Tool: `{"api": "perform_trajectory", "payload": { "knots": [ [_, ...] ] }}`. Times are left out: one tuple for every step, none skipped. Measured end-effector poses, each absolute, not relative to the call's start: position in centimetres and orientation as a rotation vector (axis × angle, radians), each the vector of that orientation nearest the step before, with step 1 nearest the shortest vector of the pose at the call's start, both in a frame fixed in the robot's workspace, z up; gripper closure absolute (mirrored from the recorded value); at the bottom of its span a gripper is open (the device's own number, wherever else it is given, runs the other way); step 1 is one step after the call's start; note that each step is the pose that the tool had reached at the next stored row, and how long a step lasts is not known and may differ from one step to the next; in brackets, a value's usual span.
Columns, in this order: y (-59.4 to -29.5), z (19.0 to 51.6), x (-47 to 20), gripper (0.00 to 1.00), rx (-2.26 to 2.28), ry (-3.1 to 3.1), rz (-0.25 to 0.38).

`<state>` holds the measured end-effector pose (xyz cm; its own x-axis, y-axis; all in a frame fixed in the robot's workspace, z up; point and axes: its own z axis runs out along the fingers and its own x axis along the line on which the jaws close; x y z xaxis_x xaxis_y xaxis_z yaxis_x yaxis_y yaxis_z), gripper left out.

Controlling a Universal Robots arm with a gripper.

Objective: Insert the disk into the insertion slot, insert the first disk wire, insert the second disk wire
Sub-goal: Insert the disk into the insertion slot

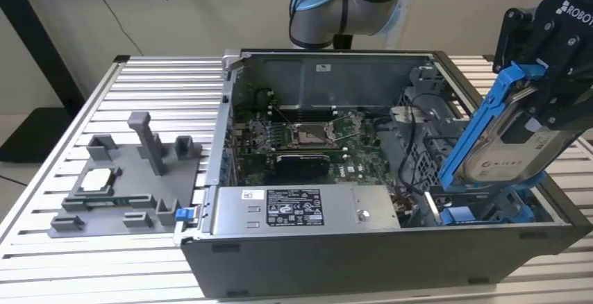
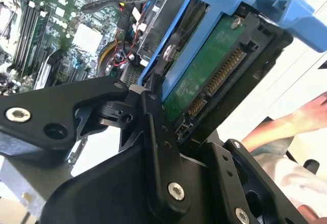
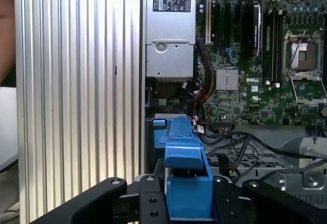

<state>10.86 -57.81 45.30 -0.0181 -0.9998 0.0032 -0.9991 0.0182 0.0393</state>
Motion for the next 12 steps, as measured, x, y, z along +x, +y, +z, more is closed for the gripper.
{"api": "perform_trajectory", "payload": {
  "knots": [
    [-57.81, 45.28, 10.86, 1.0, 2.18, -2.22, -0.04],
    [-57.81, 45.24, 10.86, 1.0, 2.18, -2.22, -0.04],
    [-57.81, 45.21, 10.86, 1.0, 2.18, -2.22, -0.04],
    [-57.81, 45.16, 10.86, 1.0, 2.18, -2.22, -0.04],
    [-57.81, 45.12, 10.86, 1.0, 2.18, -2.22, -0.04],
    [-57.81, 45.07, 10.86, 1.0, 2.18, -2.22, -0.04],
    [-57.81, 45.02, 10.86, 1.0, 2.18, -2.22, -0.04],
    [-57.81, 44.98, 10.86, 1.0, 2.18, -2.22, -0.04],
    [-57.81, 44.93, 10.86, 1.0, 2.18, -2.22, -0.04],
    [-57.81, 44.89, 10.86, 1.0, 2.18, -2.22, -0.04],
    [-57.81, 44.84, 10.86, 1.0, 2.18, -2.22, -0.04],
    [-57.81, 44.8, 10.86, 1.0, 2.18, -2.22, -0.04]
  ]
}}
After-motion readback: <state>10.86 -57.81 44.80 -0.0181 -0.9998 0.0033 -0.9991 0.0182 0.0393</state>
